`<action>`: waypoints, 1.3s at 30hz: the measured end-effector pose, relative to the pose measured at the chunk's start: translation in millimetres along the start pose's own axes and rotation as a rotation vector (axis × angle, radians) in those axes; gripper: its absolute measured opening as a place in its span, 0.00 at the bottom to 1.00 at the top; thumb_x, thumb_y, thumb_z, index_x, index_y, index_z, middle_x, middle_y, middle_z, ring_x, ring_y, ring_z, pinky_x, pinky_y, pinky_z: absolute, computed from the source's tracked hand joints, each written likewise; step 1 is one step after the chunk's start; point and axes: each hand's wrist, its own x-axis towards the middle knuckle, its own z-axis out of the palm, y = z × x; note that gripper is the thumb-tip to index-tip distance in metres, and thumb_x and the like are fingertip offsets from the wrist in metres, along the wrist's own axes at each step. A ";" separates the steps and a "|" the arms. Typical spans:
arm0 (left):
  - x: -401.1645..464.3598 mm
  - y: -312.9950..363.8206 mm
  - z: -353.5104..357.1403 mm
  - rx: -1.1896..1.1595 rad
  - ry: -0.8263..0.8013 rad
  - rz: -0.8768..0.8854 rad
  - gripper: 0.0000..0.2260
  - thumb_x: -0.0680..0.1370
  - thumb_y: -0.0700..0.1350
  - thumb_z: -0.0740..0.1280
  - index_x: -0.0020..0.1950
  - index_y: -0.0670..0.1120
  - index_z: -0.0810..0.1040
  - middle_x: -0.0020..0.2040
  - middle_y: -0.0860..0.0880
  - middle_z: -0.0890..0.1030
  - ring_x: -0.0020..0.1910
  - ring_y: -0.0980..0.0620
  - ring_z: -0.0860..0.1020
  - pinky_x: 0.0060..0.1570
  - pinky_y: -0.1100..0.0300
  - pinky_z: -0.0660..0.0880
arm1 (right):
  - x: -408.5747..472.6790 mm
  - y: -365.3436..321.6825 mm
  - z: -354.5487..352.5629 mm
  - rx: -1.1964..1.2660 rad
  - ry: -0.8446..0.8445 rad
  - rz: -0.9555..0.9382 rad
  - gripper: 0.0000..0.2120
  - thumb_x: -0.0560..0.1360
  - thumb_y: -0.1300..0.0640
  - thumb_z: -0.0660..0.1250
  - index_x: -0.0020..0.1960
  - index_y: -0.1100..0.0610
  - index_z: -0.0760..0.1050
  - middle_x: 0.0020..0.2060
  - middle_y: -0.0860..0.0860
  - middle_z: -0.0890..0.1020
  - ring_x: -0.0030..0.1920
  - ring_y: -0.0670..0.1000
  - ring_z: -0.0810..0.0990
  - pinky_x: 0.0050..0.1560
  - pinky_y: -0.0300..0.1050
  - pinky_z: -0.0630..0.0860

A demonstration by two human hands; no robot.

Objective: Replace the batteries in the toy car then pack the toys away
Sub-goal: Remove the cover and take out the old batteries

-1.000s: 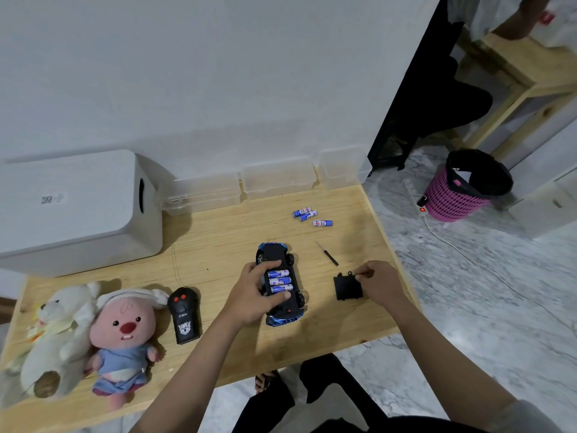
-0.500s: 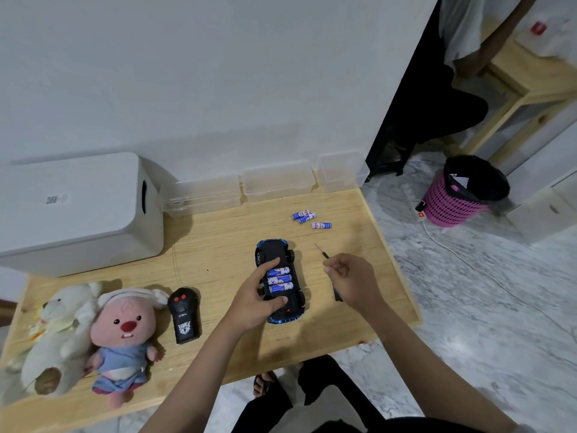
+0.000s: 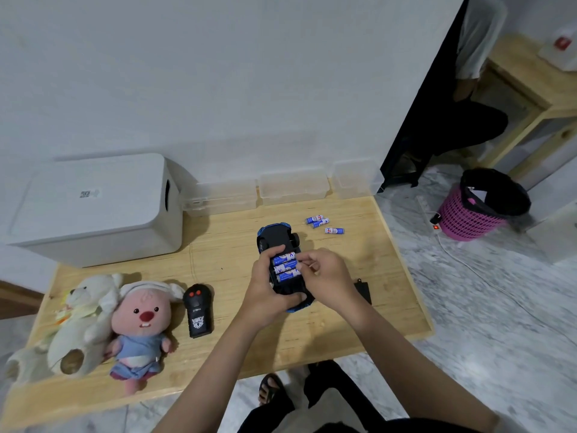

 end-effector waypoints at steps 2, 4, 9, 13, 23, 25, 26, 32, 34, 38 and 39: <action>0.2 0.9 -0.9 0.019 0.003 0.013 0.39 0.61 0.37 0.79 0.65 0.60 0.66 0.64 0.48 0.71 0.59 0.53 0.75 0.58 0.55 0.77 | 3.0 -3.4 1.4 0.036 0.000 0.041 0.11 0.77 0.60 0.64 0.58 0.58 0.78 0.48 0.51 0.81 0.44 0.44 0.77 0.42 0.29 0.71; 0.1 1.8 -1.6 0.037 -0.004 0.021 0.39 0.62 0.38 0.79 0.66 0.61 0.66 0.64 0.49 0.70 0.60 0.53 0.74 0.59 0.54 0.76 | 6.3 -5.7 2.1 0.063 0.010 0.075 0.10 0.77 0.61 0.65 0.57 0.59 0.79 0.48 0.52 0.82 0.46 0.46 0.78 0.43 0.31 0.72; -1.1 2.8 -0.8 0.058 -0.006 0.050 0.39 0.62 0.39 0.79 0.67 0.59 0.65 0.65 0.50 0.70 0.61 0.54 0.74 0.61 0.52 0.75 | 10.4 -10.5 3.4 0.111 0.049 0.120 0.06 0.75 0.60 0.68 0.51 0.59 0.79 0.42 0.49 0.80 0.43 0.46 0.78 0.40 0.32 0.73; -1.2 2.9 -1.2 0.062 -0.004 0.063 0.39 0.62 0.39 0.78 0.67 0.59 0.64 0.65 0.51 0.70 0.62 0.54 0.74 0.61 0.52 0.75 | 9.4 -14.9 3.1 0.147 0.076 0.141 0.07 0.72 0.55 0.72 0.48 0.57 0.78 0.37 0.45 0.78 0.39 0.44 0.78 0.37 0.31 0.72; -1.2 1.0 -1.6 0.067 0.019 0.063 0.40 0.62 0.39 0.80 0.68 0.59 0.65 0.65 0.51 0.70 0.61 0.54 0.74 0.60 0.55 0.75 | 8.1 -26.8 4.2 0.286 0.234 0.090 0.12 0.67 0.58 0.76 0.37 0.51 0.73 0.34 0.46 0.79 0.36 0.44 0.79 0.37 0.34 0.75; -1.5 0.6 -3.2 0.059 0.039 0.048 0.41 0.63 0.39 0.79 0.68 0.60 0.64 0.66 0.52 0.70 0.61 0.54 0.74 0.61 0.55 0.75 | 9.4 -25.6 -1.1 0.382 0.252 0.157 0.09 0.69 0.62 0.74 0.40 0.53 0.73 0.36 0.48 0.78 0.36 0.45 0.78 0.37 0.35 0.76; -1.3 -0.1 -4.3 0.058 0.047 0.040 0.41 0.63 0.39 0.79 0.69 0.61 0.63 0.66 0.52 0.69 0.61 0.53 0.74 0.62 0.54 0.74 | 9.7 -25.1 -4.8 0.437 0.234 0.207 0.07 0.70 0.63 0.71 0.42 0.55 0.74 0.37 0.50 0.78 0.37 0.47 0.78 0.38 0.38 0.78; 0.8 -1.3 -9.1 0.070 0.086 0.027 0.42 0.65 0.35 0.77 0.71 0.59 0.61 0.66 0.50 0.68 0.60 0.55 0.73 0.61 0.62 0.73 | 7.0 -19.4 -16.8 0.425 0.001 0.377 0.17 0.75 0.66 0.52 0.45 0.60 0.80 0.34 0.53 0.77 0.29 0.47 0.70 0.29 0.41 0.67; 1.9 -0.9 -8.9 0.077 0.093 0.035 0.42 0.65 0.34 0.77 0.71 0.58 0.60 0.66 0.50 0.67 0.61 0.57 0.72 0.58 0.69 0.71 | 5.9 -20.4 -16.0 0.360 -0.051 0.378 0.17 0.76 0.66 0.51 0.46 0.59 0.80 0.33 0.53 0.76 0.29 0.47 0.69 0.29 0.40 0.65; 0.9 3.1 -6.6 0.074 0.094 0.035 0.42 0.65 0.34 0.77 0.71 0.58 0.60 0.65 0.52 0.66 0.59 0.61 0.71 0.58 0.65 0.72 | 2.5 -26.5 -13.8 0.297 -0.134 0.331 0.13 0.79 0.61 0.57 0.49 0.60 0.80 0.30 0.50 0.74 0.26 0.45 0.67 0.24 0.35 0.63; 0.6 4.6 -5.9 0.071 0.096 0.036 0.42 0.65 0.34 0.77 0.71 0.59 0.60 0.64 0.53 0.66 0.59 0.62 0.71 0.59 0.63 0.73 | 2.3 -26.5 -12.2 0.258 -0.144 0.303 0.12 0.80 0.59 0.58 0.50 0.61 0.80 0.31 0.49 0.74 0.27 0.45 0.68 0.25 0.35 0.63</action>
